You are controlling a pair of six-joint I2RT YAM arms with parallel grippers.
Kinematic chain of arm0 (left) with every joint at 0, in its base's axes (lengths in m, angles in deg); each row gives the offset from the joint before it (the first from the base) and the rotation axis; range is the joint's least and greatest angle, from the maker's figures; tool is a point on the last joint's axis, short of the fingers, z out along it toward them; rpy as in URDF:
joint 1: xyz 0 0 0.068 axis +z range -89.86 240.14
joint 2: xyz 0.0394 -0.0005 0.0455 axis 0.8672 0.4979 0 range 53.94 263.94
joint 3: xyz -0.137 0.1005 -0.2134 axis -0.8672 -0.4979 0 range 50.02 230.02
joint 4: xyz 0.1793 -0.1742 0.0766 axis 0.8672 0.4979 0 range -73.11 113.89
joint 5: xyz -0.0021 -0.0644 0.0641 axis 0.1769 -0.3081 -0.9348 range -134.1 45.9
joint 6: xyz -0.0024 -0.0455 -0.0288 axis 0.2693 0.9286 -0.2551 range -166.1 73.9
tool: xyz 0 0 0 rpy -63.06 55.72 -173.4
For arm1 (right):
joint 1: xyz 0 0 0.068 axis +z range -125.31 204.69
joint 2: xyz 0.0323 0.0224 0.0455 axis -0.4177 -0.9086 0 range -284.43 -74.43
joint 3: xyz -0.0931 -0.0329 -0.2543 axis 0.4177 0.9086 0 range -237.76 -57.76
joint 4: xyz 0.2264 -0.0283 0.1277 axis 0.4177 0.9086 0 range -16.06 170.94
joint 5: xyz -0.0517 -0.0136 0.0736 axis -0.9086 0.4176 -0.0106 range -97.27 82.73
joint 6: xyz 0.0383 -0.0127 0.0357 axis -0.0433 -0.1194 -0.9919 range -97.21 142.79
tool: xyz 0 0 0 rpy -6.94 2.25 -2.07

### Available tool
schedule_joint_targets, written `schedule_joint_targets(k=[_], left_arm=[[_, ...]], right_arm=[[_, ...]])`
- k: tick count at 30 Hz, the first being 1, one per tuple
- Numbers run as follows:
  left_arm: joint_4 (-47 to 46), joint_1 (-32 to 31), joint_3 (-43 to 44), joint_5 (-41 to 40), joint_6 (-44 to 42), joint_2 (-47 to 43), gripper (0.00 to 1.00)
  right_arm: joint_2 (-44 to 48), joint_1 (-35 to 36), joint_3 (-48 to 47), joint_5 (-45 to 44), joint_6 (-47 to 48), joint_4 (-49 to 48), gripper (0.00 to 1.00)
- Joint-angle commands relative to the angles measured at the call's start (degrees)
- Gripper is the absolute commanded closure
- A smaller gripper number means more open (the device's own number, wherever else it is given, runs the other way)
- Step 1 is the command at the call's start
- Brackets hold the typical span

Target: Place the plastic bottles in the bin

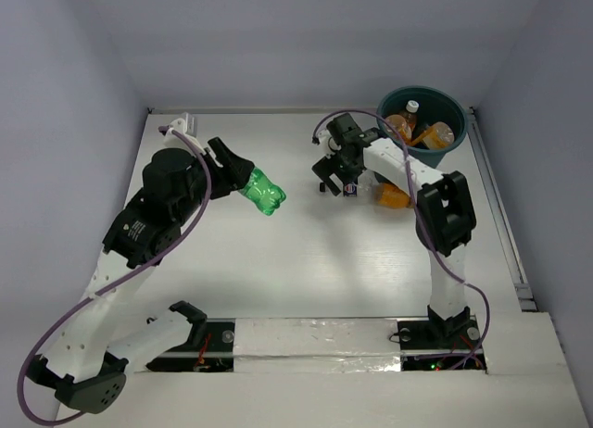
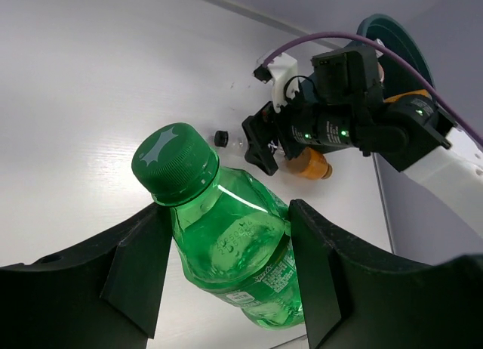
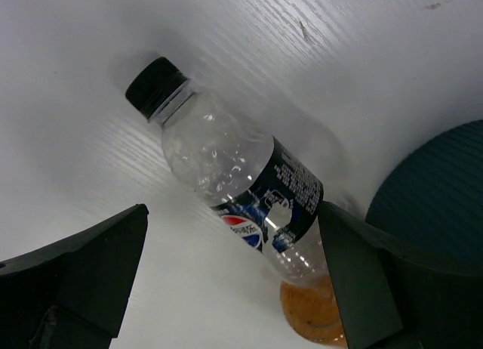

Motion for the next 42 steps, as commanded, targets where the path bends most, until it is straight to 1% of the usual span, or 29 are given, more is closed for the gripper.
schedule_joint_targets(k=[1,7,9,12,13,16,17,18,19,20,24,25,26,28,30,31,33,34,36,37,42], left_arm=[[1.0,1.0,4.5,2.1,-1.7,-0.6,0.8],[1.8,1.0,8.1,2.1,-2.7,0.0,0.8],[1.6,1.0,9.1,2.3,-2.7,0.4,0.8],[0.9,1.0,9.6,2.8,-2.6,0.6,0.8],[0.3,1.0,9.5,2.9,-2.5,0.5,0.8],[-1.1,1.0,9.5,3.6,-2.1,0.7,0.8],[-1.4,1.0,9.6,3.8,-2.0,0.8,0.8],[-1.8,1.0,9.8,4.1,-2.0,1.0,0.8],[-2.5,1.0,10.0,4.2,-1.9,1.1,0.8],[-2.7,1.0,10.3,4.3,-1.8,1.2,0.8],[-4.8,1.0,11.1,5.4,-1.5,1.7,0.79],[-5.7,1.0,11.1,5.4,-1.2,2.1,0.79],[-6.3,1.0,11.0,7.3,-1.0,2.2,0.79],[-8.0,1.0,10.3,8.1,-0.5,2.4,0.79],[-8.8,1.0,9.7,7.8,-0.5,2.3,0.79],[-9.5,1.0,9.6,7.5,-0.5,2.2,0.79],[-10.2,1.0,9.3,6.9,-0.8,1.9,0.79],[-10.5,1.0,9.4,6.9,-0.9,1.9,0.79],[-10.7,1.0,9.6,7.1,-1.2,2.2,0.79],[-10.8,1.0,9.8,7.2,-1.3,2.6,0.79],[-12.1,1.0,10.1,8.0,-1.9,4.3,0.79]], right_arm=[[-1.9,0.1,-3.2,-2.7,2.2,1.1,0.0],[-5.6,0.1,-5.3,1.6,-0.3,4.6,0.01],[-6.5,0.7,-5.8,1.6,-1.3,4.8,0.02],[-6.8,1.2,-5.5,4.7,-3.1,4.7,0.07],[-6.7,1.7,-5.1,6.2,-3.8,3.8,0.12],[-5.2,2.9,-3.0,8.5,-6.6,2.1,0.2],[-4.5,3.0,-2.3,8.9,-9.1,-0.2,0.3],[-2.5,3.0,-1.6,9.9,-10.5,-1.7,0.36],[-1.3,3.0,-0.4,10.3,-12.1,-4.5,0.44],[0.1,3.0,-0.1,10.5,-15.2,-5.9,0.48],[9.3,3.0,-0.9,11.1,-21.3,-10.2,0.49],[13.1,3.0,-1.8,9.5,-22.0,-10.4,0.49],[14.9,3.0,-4.4,8.5,-22.8,-10.0,0.49],[19.8,1.0,-7.0,5.8,-23.8,-9.5,0.49],[22.6,-1.4,-9.6,4.5,-25.7,-9.3,0.49],[24.0,-4.2,-9.9,2.5,-26.4,-9.8,0.49],[27.5,-7.4,-9.3,-0.3,-28.2,-10.2,0.49],[28.4,-10.8,-9.0,-1.8,-28.7,-10.5,0.49],[29.8,-14.0,-8.5,-2.3,-29.7,-10.6,0.49],[30.0,-16.9,-7.8,-3.6,-29.9,-10.9,0.49],[27.4,-23.3,-7.2,-2.8,-29.2,-11.7,0.48]])
